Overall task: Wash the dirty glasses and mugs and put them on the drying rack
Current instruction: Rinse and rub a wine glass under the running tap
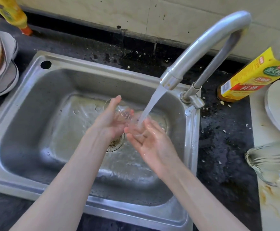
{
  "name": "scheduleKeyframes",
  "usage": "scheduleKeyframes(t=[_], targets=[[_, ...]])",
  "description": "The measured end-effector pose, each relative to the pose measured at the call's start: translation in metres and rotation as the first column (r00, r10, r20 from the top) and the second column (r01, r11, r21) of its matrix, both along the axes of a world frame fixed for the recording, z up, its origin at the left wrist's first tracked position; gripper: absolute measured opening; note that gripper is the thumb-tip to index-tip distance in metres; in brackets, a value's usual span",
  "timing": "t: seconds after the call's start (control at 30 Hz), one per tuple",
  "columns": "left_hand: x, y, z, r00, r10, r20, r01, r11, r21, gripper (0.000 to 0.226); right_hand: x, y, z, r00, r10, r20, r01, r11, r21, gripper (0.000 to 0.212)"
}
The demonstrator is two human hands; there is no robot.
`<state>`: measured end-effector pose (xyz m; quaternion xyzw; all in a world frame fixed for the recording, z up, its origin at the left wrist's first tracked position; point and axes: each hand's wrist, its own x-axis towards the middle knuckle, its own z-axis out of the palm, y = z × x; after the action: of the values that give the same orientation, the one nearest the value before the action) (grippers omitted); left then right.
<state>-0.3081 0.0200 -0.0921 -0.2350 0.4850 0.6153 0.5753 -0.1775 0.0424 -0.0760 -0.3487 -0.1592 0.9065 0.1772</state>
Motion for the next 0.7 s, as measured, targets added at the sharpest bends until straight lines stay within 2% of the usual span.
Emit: scheduleKeyframes(t=[0.1, 0.17, 0.23, 0.3, 0.4, 0.47, 0.57, 0.7], targets=[[0.001, -0.001, -0.001, 0.996, 0.03, 0.08, -0.029, 0.999, -0.015, 0.045, -0.002, 0.004, 0.001, 0.994, 0.011, -0.108, -0.011, 1.0, -0.002, 0.012], [0.004, -0.002, -0.005, 0.991, 0.048, 0.126, -0.043, 0.998, -0.035, 0.049, -0.003, 0.009, 0.002, 0.99, 0.069, -0.124, -0.067, 0.998, 0.014, 0.016], [0.008, -0.004, -0.009, 0.99, 0.053, 0.132, -0.046, 0.997, -0.06, 0.049, -0.003, 0.012, 0.002, 0.988, 0.147, -0.046, -0.141, 0.984, 0.106, 0.025], [0.012, -0.004, -0.014, 0.99, 0.053, 0.13, -0.043, 0.996, -0.073, 0.052, -0.002, 0.012, -0.002, 0.979, 0.18, 0.097, -0.198, 0.954, 0.226, 0.033], [0.01, -0.004, -0.026, 0.993, 0.089, 0.08, -0.08, 0.99, -0.113, 0.057, 0.001, 0.01, -0.012, 0.93, 0.157, 0.333, -0.281, 0.888, 0.365, 0.032], [0.011, -0.004, -0.032, 0.991, 0.123, 0.051, -0.116, 0.987, -0.114, 0.062, 0.002, 0.009, -0.016, 0.913, 0.125, 0.388, -0.286, 0.875, 0.391, 0.031], [0.015, -0.006, -0.032, 0.983, 0.172, 0.065, -0.167, 0.983, -0.083, 0.058, 0.002, 0.013, -0.019, 0.949, 0.121, 0.292, -0.207, 0.935, 0.286, 0.015], [0.02, -0.009, -0.022, 0.961, 0.191, 0.201, -0.184, 0.981, -0.054, 0.056, 0.007, 0.018, -0.019, 0.983, 0.135, 0.128, -0.152, 0.98, 0.128, 0.031]])
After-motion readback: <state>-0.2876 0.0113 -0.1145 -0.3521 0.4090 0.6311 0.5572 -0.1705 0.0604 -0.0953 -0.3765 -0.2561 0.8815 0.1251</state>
